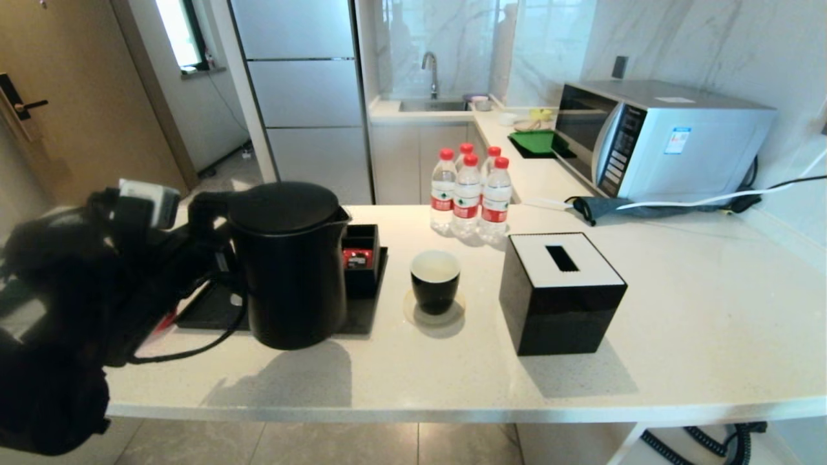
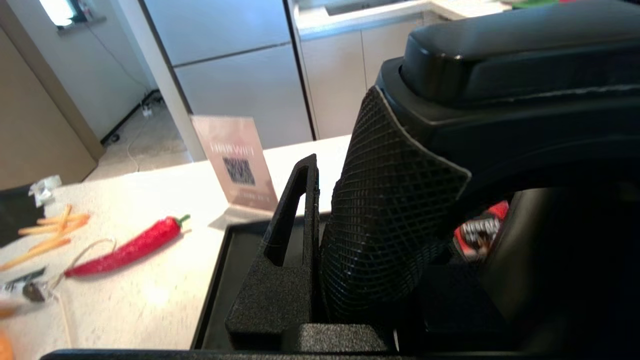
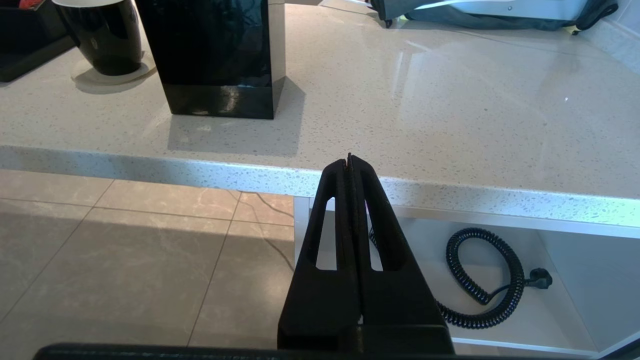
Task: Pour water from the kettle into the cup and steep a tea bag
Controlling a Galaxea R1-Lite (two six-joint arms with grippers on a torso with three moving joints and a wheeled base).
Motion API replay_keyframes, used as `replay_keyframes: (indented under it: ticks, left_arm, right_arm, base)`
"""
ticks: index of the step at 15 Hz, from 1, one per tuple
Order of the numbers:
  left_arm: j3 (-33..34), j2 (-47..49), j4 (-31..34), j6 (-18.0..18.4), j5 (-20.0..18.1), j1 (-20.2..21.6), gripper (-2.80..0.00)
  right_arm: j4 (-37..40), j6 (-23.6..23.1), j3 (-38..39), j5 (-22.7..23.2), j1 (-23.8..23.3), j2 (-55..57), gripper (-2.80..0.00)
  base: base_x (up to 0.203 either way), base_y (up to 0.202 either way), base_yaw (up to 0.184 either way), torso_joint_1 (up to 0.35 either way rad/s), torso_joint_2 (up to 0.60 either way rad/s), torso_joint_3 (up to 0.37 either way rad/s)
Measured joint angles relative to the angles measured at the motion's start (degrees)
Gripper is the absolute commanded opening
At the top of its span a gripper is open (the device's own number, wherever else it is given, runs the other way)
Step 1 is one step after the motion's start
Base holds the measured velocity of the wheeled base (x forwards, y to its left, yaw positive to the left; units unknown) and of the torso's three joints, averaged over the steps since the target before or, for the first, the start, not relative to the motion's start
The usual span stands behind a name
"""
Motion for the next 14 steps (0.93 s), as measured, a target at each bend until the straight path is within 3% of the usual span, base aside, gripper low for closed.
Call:
replay_keyframes:
  ticks: [10, 14]
  left_arm:
    - [4.2, -2.8, 0.0, 1.3, 3.0, -1.5, -2.8]
    - [4.2, -3.2, 0.6, 4.7, 3.0, -1.9, -2.8]
  right_arm:
    - [0.0, 0.0, 0.0, 0.0, 0.0, 0.0, -2.8]
    - [0.0, 0.0, 0.0, 0.0, 0.0, 0.0, -2.8]
  base:
    - [0.0, 0.0, 0.0, 0.0, 0.0, 0.0]
    - [0.0, 0.0, 0.0, 0.0, 0.0, 0.0]
